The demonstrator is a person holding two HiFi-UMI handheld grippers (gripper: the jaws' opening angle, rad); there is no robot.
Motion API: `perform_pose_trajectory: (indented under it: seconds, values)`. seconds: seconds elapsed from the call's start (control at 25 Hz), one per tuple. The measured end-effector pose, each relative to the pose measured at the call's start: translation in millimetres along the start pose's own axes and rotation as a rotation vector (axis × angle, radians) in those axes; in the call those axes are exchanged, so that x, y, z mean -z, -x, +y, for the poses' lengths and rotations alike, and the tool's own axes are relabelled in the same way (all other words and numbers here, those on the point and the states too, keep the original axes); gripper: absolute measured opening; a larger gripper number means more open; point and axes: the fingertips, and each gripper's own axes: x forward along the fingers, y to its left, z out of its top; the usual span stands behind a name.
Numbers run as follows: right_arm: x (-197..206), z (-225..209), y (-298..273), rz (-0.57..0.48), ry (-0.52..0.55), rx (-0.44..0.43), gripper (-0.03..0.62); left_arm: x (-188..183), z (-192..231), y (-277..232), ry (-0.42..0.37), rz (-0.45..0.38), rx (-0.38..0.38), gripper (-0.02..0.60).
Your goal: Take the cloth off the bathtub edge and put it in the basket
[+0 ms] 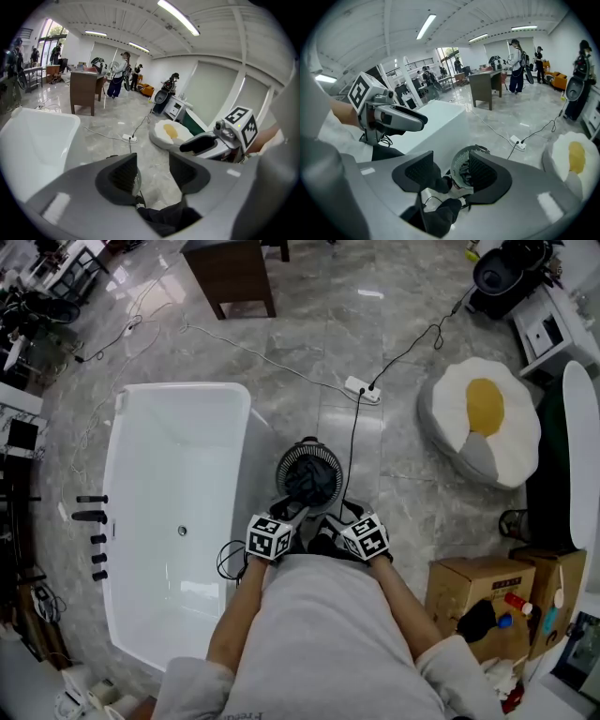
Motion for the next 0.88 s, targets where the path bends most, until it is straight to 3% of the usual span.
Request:
perform_pose_trajectory:
  seconds: [0.48, 0.64, 0.88]
  values:
    - [0, -7, 0, -0.024, -0.039, 0.014, 0.213, 4, -5, -1, -0.041, 0.019, -0.01, 0.265]
    - [-4, -10, 0, -0.029, -0.051, 0.012, 0.21, -1, -1, 1, -0.042, 0.006, -0.03, 0.231]
    - [-10, -10, -3, -0.043, -0.059, 0.008, 0.104, -8, 7, 5, -0.04, -0.022, -0.059, 0.134]
